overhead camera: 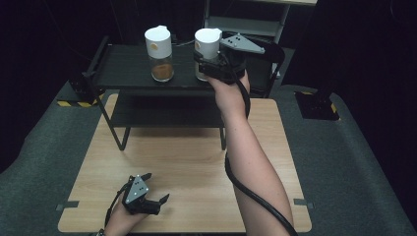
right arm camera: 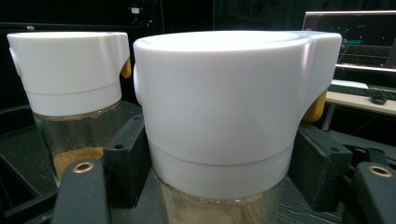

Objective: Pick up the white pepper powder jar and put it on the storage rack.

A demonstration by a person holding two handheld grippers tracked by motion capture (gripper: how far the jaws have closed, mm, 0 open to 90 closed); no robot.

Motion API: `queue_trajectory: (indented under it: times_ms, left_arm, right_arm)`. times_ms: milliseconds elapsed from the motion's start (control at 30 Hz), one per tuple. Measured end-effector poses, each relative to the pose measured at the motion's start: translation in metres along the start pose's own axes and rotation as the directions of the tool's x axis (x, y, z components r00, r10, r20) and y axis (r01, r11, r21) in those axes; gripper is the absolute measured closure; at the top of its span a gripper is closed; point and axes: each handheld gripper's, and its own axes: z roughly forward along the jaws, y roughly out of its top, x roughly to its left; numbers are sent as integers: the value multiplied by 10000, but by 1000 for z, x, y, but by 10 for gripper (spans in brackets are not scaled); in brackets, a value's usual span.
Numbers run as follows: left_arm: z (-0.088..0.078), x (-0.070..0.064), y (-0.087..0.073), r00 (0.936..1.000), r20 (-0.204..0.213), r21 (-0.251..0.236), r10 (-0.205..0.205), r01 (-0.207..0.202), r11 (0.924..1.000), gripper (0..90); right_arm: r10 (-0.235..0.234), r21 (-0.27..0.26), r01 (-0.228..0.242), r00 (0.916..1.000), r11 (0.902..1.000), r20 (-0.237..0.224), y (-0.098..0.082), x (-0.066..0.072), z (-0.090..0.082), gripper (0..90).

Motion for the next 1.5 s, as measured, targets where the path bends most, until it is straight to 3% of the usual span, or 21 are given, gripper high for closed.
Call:
queue_trajectory:
  times_ms: [300,533,1067,1500]
  left_arm:
    - [-1,2,-1,9999,26,-63,-143,143,9999,15]
    - [0,1,0,10000,13,25,16,-16,10000,15]
    - [0,0,0,10000,13,24,46,-46,10000,15]
    - [0,1,0,10000,40,15,54,-54,10000,15]
  right_arm:
    - [134,-59,-133,9999,9999,39,-3,0,4,300]
    - [449,-161,-450,9990,9989,-63,-7,-6,5,298]
    - [449,56,-450,9990,9990,27,-3,-4,6,281]
    - [125,148,-128,9996,9998,257,-3,5,2,49]
